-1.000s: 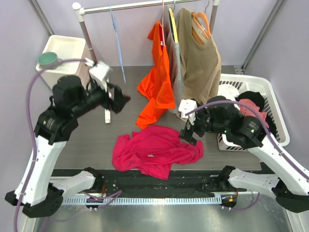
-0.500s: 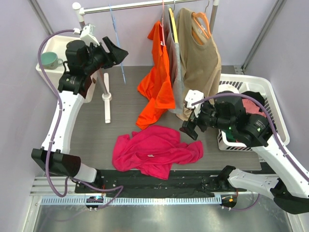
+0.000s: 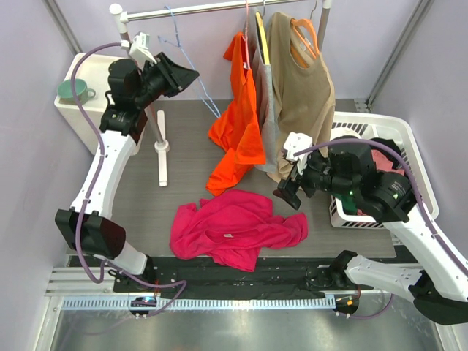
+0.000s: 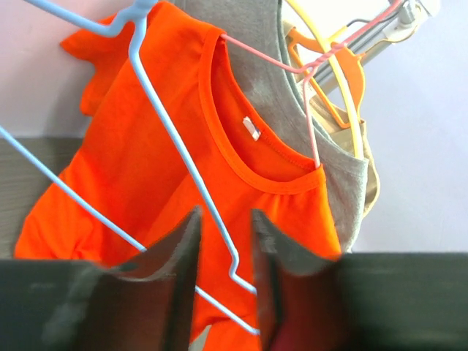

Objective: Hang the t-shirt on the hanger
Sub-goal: Pick up the hanger from the clothesline.

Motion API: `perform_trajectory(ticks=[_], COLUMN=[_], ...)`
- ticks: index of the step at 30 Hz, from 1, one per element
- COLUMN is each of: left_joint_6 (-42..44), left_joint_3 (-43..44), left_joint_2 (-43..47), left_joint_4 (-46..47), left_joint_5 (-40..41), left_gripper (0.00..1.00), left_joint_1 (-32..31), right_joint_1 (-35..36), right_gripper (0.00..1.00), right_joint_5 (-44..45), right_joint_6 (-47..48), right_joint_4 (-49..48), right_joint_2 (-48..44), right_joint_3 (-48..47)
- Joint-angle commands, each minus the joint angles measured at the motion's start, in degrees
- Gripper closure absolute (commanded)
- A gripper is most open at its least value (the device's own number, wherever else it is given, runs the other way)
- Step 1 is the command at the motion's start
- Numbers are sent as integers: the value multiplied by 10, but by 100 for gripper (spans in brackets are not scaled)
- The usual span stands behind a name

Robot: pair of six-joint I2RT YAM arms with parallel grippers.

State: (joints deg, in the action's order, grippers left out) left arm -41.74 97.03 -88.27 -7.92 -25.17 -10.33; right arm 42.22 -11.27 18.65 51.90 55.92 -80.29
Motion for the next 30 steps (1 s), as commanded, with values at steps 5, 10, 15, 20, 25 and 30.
perform_trajectory(ticks=[5, 10, 15, 20, 25, 30], left_joint_6=[-15, -37, -53, -68, -92, -134], left_joint_3=[-27, -30, -40, -58, -83, -74], left_joint_2=[3, -14, -35, -46, -59, -77], left_joint_4=[37, 77, 143, 204, 287, 320], left_joint_5=[33, 1, -6, 29, 67, 51], left_gripper=[52, 51, 49, 39, 38, 56], left_joint_1=[4, 4, 4, -3, -10, -11], right_joint_1=[-6, -7, -7, -8, -10, -11], right_gripper=[0, 0, 0, 0, 0, 0], right_joint_5=[-8, -8, -10, -11, -12, -13], right_joint_6=[-13, -9, -7, -6, -7, -6], right_joint_4=[-14, -16, -17, -17, -18, -20], right_joint_2=[2, 2, 2, 1, 1, 1], right_joint_3=[-30, -22, -14, -8, -6, 0])
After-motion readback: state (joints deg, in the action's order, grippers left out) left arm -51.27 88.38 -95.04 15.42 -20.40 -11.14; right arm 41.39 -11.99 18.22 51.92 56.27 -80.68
